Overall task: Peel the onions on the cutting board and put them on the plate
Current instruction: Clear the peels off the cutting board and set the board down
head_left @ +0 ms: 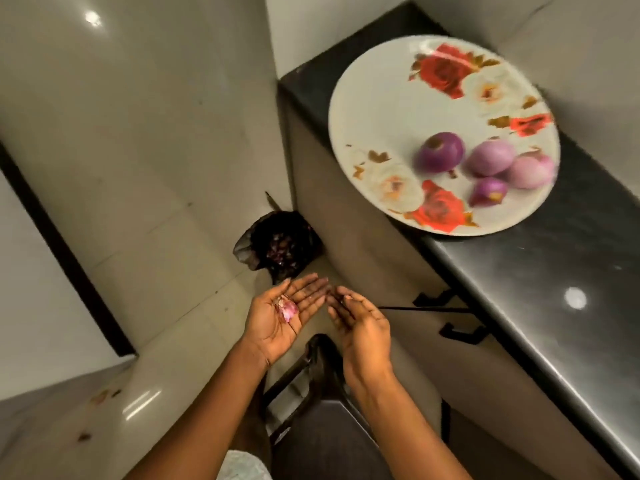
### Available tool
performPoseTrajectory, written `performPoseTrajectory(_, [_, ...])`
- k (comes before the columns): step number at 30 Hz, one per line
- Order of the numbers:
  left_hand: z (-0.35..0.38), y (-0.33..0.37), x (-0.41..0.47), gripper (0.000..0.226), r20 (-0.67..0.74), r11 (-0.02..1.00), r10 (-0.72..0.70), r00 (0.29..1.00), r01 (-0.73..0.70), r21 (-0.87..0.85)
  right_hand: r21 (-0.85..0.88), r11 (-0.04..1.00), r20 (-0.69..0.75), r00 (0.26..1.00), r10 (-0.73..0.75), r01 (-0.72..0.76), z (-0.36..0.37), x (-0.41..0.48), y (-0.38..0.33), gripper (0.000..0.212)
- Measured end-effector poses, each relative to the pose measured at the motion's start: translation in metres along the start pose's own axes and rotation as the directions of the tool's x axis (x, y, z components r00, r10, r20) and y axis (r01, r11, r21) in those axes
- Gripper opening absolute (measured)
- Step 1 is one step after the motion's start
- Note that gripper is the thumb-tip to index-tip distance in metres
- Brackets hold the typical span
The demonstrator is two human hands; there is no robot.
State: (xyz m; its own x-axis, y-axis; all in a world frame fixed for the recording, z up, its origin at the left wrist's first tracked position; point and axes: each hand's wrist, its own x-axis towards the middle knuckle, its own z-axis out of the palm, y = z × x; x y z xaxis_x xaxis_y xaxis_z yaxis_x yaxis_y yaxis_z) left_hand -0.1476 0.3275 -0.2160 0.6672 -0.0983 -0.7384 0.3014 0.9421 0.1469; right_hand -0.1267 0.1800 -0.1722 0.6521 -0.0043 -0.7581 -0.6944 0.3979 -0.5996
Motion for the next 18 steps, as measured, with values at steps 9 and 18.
performPoseTrajectory(9, [-0.089,0.058,0.158,0.049,-0.299,0.963,0.243,0.923,-0.268,-0.044,-0.021,0.981,0.003,0.981,0.193,-0.193,0.072,0.173,0.101,0.022])
performPoseTrajectory(18, [-0.122,0.082,0.274,0.054,-0.383,0.957,0.259,0.886,-0.289,-0.022,-0.082,0.953,0.017,0.955,0.295,-0.292,0.133,0.274,0.152,0.028])
